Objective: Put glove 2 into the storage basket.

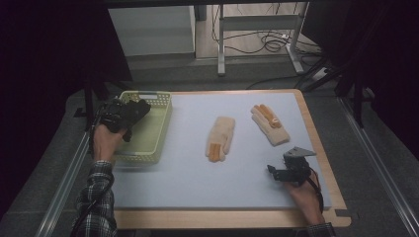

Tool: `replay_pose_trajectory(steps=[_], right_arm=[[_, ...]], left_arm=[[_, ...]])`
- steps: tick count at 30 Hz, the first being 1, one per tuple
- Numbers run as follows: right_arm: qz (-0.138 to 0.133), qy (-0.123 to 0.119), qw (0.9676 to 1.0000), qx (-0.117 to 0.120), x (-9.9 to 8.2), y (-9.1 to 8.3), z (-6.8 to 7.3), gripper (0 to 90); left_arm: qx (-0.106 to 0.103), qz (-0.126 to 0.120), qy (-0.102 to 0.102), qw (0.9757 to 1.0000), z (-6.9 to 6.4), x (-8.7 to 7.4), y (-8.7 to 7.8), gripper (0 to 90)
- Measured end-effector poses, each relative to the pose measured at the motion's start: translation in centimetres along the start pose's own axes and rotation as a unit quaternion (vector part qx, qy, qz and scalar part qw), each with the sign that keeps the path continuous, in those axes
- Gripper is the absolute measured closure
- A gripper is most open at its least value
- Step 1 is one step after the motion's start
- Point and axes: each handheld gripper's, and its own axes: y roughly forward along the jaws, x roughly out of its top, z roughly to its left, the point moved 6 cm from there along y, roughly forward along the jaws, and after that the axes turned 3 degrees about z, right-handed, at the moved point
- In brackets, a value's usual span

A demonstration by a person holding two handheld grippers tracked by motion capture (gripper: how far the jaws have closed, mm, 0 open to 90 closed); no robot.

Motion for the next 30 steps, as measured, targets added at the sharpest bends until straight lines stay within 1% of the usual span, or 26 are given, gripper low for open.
replay_pose_trajectory(steps=[3,4,5,8,10,11,12,13,14,15,16,17,19,20,21,22,23,24,25,26,27,28,29,30], right_arm=[[0.0,0.0,1.0,0.0,0.0,0.0,0.0,21.4],[0.0,0.0,1.0,0.0,0.0,0.0,0.0,21.4],[0.0,0.0,1.0,0.0,0.0,0.0,0.0,21.4],[0.0,0.0,1.0,0.001,0.0,0.0,0.0,21.3],[0.0,0.0,1.0,0.001,0.0,0.0,0.0,21.3],[0.0,0.0,1.0,0.001,0.0,0.0,0.0,21.3],[0.0,0.0,1.0,0.001,0.0,0.0,0.0,21.3],[0.0,0.0,1.0,0.002,0.0,0.0,0.0,21.2],[0.0,0.0,1.0,0.002,0.0,0.0,0.0,21.2],[0.0,0.0,1.0,0.002,0.0,0.0,0.0,21.2],[0.0,0.0,1.0,0.002,0.0,0.0,0.0,21.2],[0.0,0.0,1.0,0.002,0.0,0.0,0.0,21.2],[0.0,0.0,1.0,0.002,0.0,0.0,0.0,21.2],[0.0,-0.001,1.0,0.002,0.0,0.0,0.0,21.2],[0.0,0.0,1.0,0.002,0.0,0.0,0.0,21.2],[0.0,0.0,1.0,0.002,0.0,0.0,0.0,21.2],[0.0,-0.001,1.0,0.002,0.0,0.0,0.0,21.1],[0.0,0.0,1.0,0.002,0.0,0.0,0.0,21.2],[0.0,0.0,1.0,0.002,0.0,0.0,0.0,21.1],[0.0,0.0,1.0,0.002,0.0,0.0,0.0,21.2],[0.0,0.0,1.0,0.002,0.0,0.0,0.0,21.1],[0.0,0.0,1.0,0.002,0.0,0.0,0.0,21.1],[0.001,-0.001,1.0,0.002,0.0,0.0,0.0,21.2],[0.001,-0.001,1.0,0.002,0.0,0.0,0.0,21.2]], left_arm=[[0.013,0.024,0.0,0.9996,0.4,0.3,1.1,60.0],[0.013,0.024,0.0,0.9996,0.4,0.3,1.1,59.8],[0.022,0.04,-0.003,0.9989,0.6,0.4,1.9,59.4],[0.03,0.058,-0.005,0.9979,0.9,0.3,2.9,57.1],[0.028,0.071,-0.006,0.997,0.9,0.1,3.5,52.5],[0.028,0.071,-0.006,0.997,0.9,0.1,3.5,47.6],[0.03,0.076,-0.001,0.9966,0.9,0.1,3.7,47.6],[0.046,0.078,0.016,0.9958,1.1,-0.1,3.9,33.4],[0.041,0.075,0.02,0.9961,1.1,-0.1,3.8,27.3],[0.031,0.075,0.022,0.9964,1.1,-0.1,3.6,21.9],[0.031,0.075,0.022,0.9964,1.1,-0.1,3.6,19.4],[0.022,0.071,0.023,0.997,1.0,-0.1,3.3,19.4],[0.014,0.061,0.026,0.9977,0.8,0.0,2.4,10.6],[0.008,0.046,0.028,0.9985,0.6,0.1,1.5,7.2],[0.0,0.039,0.028,0.9988,0.5,0.1,1.1,6.7],[-0.011,0.027,0.027,0.9992,0.4,0.2,0.5,5.8],[-0.011,0.027,0.027,0.9992,0.4,0.2,0.5,4.9],[-0.026,0.003,0.024,0.9994,0.2,0.2,-0.4,4.8],[-0.033,-0.009,0.028,0.999,0.0,0.1,-0.9,4.8],[-0.033,-0.009,0.028,0.999,0.0,0.1,-0.9,4.4],[-0.045,-0.035,0.031,0.9979,-0.5,0.0,-1.7,4.1],[-0.045,-0.035,0.031,0.9979,-0.5,0.0,-1.7,3.9],[-0.056,-0.056,0.045,0.9958,-1.1,-0.3,-2.5,3.4],[-0.056,-0.056,0.045,0.9958,-1.1,-0.3,-2.5,3.0]])
